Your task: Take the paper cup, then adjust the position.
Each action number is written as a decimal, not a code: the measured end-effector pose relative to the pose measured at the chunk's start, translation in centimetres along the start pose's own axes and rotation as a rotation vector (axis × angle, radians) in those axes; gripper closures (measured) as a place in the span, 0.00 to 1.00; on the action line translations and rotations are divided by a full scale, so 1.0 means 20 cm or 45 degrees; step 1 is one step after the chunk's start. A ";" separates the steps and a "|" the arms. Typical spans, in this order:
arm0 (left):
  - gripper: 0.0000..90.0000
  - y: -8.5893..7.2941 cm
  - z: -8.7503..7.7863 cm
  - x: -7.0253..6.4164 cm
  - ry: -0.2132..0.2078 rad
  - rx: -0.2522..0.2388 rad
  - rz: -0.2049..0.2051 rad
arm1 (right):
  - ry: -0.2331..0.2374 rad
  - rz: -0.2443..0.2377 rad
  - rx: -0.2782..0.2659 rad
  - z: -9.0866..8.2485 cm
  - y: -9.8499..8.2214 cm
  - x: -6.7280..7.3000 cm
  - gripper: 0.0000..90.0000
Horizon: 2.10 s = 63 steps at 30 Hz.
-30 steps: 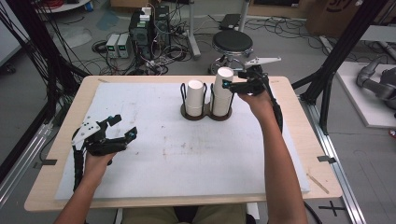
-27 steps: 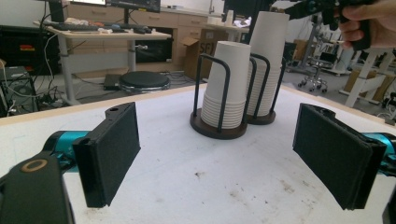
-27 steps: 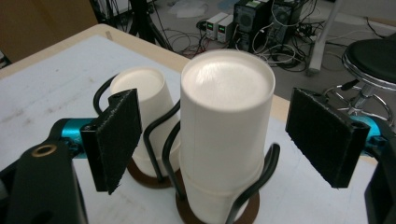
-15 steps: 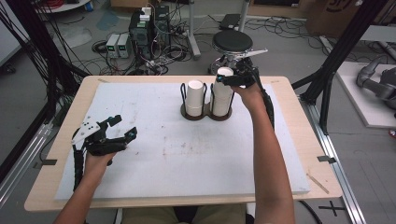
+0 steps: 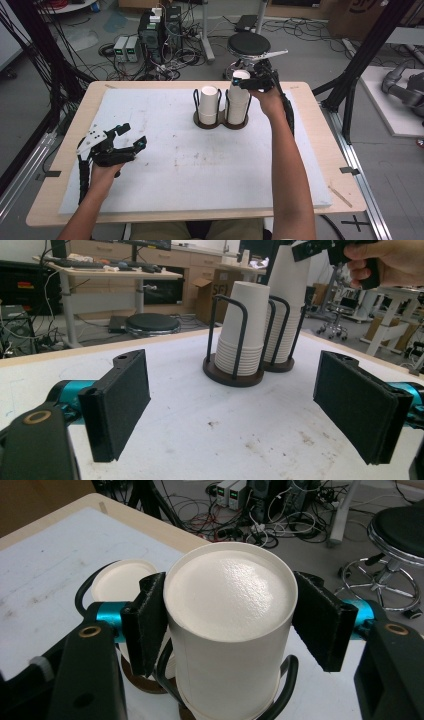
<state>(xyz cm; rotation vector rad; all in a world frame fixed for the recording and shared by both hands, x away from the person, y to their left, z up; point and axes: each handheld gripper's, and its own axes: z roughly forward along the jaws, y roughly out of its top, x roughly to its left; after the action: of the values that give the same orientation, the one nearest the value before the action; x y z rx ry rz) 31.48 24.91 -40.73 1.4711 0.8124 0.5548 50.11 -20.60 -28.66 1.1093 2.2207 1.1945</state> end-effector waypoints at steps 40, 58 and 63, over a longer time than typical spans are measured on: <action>0.16 0.00 0.03 -0.05 -0.105 -0.001 0.014 | 0.162 -0.169 -0.203 -0.64 -0.16 0.29 0.39; 0.16 0.01 0.07 -0.14 -0.188 0.012 0.061 | 0.270 -0.181 -0.171 -0.59 -0.53 0.40 0.39; 0.16 0.01 0.08 -0.17 -0.240 0.009 0.067 | 0.306 -0.189 -0.173 -0.57 -0.56 0.44 0.39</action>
<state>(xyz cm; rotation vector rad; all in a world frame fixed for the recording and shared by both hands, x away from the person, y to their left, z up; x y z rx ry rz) 30.58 21.30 -40.27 1.5296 0.6302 0.4446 32.28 -23.26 -31.19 0.7678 2.3081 1.4534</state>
